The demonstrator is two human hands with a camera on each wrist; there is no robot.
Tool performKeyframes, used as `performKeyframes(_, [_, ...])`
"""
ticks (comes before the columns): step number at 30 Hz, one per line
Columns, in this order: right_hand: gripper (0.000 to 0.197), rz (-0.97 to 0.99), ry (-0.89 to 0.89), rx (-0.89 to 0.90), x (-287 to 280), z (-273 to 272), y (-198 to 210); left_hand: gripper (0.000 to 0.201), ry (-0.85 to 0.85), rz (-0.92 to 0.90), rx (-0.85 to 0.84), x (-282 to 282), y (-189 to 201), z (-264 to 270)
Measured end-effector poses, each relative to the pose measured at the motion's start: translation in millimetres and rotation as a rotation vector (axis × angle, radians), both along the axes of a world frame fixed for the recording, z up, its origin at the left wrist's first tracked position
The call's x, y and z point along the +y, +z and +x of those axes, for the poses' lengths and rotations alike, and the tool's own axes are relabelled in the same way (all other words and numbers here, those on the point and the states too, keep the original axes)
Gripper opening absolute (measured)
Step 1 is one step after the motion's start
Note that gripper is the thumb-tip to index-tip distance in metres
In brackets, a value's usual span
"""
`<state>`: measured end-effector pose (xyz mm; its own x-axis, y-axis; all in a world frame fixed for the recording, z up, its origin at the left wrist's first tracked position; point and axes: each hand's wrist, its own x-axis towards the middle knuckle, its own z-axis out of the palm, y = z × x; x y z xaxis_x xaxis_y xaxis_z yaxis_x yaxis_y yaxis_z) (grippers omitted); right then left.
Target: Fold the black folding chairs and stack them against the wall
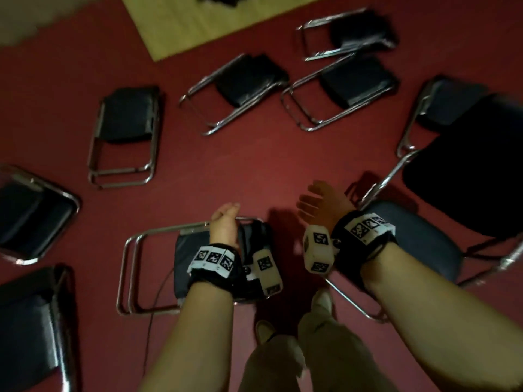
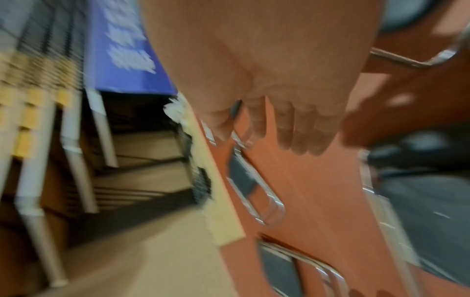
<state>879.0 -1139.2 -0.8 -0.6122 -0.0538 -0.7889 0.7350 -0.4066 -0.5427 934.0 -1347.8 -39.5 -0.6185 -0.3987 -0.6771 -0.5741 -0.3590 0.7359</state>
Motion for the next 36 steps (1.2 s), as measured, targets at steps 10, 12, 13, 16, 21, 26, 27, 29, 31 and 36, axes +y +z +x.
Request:
performKeyframes(10, [0.024, 0.075, -0.258, 0.168, 207.5, 57.4, 138.7, 0.031, -0.297, 0.099, 0.189, 199.1, 149.7, -15.4])
performKeyframes(12, [0.023, 0.075, -0.295, 0.207, 256.0, 78.5, 153.9, 0.032, -0.355, 0.099, 0.227, 249.6, 166.4, -9.6])
performKeyframes(13, [0.021, 0.071, -0.316, 0.219, 278.0, 87.5, 158.4, 0.032, -0.371, 0.104, 0.240, 272.6, 171.5, -7.5])
performKeyframes(16, [0.020, 0.078, -0.381, 0.248, 361.4, 121.3, 166.7, 0.029, -0.442, 0.119, 0.265, 363.4, 185.6, 13.0])
performKeyframes(21, [0.019, 0.127, -0.443, 0.241, 493.2, 175.0, 173.9, 0.017, -0.536, 0.174, 0.272, 518.6, 187.3, 56.5])
performKeyframes(26, [0.018, 0.143, -0.497, 0.207, 604.2, 214.4, 173.8, 0.025, -0.607, 0.182, 0.248, 634.3, 191.1, 87.7])
performKeyframes(27, [0.018, 0.136, -0.495, 0.202, 619.5, 218.1, 172.2, 0.023, -0.603, 0.177, 0.246, 646.8, 190.9, 90.6])
performKeyframes(29, [0.017, 0.124, -0.480, 0.197, 639.1, 218.7, 169.1, 0.022, -0.593, 0.156, 0.240, 661.6, 189.2, 91.9])
performKeyframes(31, [0.015, 0.117, -0.450, 0.186, 654.7, 213.6, 165.2, 0.023, -0.582, 0.126, 0.229, 673.0, 188.1, 92.3])
performKeyframes(36, [0.013, 0.089, -0.379, 0.162, 668.0, 183.3, 151.7, 0.023, -0.557, 0.071, 0.189, 680.5, 178.4, 75.0])
